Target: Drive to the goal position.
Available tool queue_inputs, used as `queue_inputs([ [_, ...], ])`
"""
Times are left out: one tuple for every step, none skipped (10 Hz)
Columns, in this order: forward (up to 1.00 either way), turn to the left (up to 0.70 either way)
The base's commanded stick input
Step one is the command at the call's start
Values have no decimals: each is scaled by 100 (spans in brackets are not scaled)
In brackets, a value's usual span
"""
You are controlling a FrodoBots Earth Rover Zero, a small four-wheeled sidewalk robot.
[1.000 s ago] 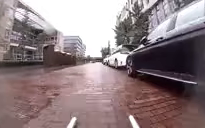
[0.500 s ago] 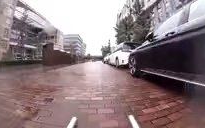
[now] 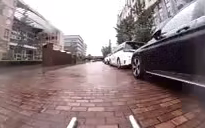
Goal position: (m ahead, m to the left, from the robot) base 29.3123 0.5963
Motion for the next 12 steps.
queue_inputs([
  [70, 0],
  [70, 0],
  [70, 0],
  [70, 0],
  [70, 0],
  [70, 0],
  [70, 0],
  [70, 0],
  [70, 0],
  [70, 0],
  [70, 0],
  [70, 0],
])
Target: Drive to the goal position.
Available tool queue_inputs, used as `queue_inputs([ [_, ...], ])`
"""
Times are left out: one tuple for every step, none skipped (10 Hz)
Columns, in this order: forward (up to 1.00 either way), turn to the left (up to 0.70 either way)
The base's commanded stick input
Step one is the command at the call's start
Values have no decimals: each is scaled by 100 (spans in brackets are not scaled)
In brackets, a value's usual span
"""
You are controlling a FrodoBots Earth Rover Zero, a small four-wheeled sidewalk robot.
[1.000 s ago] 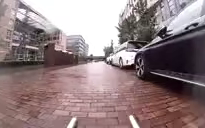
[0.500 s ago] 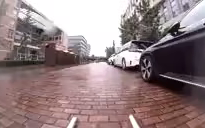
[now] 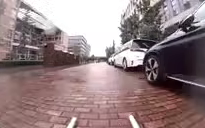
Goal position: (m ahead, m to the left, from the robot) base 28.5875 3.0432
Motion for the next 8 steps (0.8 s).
queue_inputs([
  [70, 0],
  [70, 0],
  [70, 0],
  [70, 0],
  [70, 0],
  [70, 0],
  [70, 0],
  [70, 0],
])
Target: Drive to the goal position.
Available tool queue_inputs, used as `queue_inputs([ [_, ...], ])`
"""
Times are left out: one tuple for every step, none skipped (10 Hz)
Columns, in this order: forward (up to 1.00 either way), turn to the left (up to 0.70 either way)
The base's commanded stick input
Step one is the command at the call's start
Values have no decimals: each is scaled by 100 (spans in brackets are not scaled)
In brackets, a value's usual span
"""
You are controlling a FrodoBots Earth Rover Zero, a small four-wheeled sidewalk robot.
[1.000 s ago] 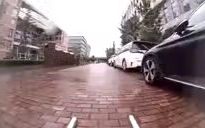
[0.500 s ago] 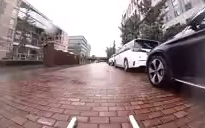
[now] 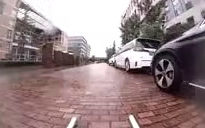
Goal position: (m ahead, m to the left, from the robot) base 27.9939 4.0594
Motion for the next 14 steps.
queue_inputs([
  [70, 0],
  [70, 0],
  [70, 0],
  [70, 0],
  [70, 0],
  [70, 0],
  [70, 0],
  [70, 0],
  [70, 0],
  [70, 0],
  [70, 0],
  [70, 0],
  [70, 0],
  [70, 0],
])
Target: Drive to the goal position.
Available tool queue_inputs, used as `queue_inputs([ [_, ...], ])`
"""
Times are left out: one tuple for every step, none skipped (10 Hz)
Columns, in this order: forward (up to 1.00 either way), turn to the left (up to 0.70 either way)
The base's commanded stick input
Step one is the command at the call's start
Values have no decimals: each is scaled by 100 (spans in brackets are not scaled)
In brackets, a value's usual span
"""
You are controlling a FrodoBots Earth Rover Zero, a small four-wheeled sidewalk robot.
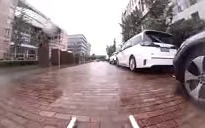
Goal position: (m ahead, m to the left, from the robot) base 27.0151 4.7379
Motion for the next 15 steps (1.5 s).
queue_inputs([
  [70, 0],
  [70, 0],
  [70, 0],
  [70, 0],
  [70, 0],
  [70, 0],
  [70, 0],
  [70, 0],
  [70, 0],
  [70, 0],
  [70, 0],
  [70, 0],
  [70, 0],
  [70, 0],
  [70, 0],
])
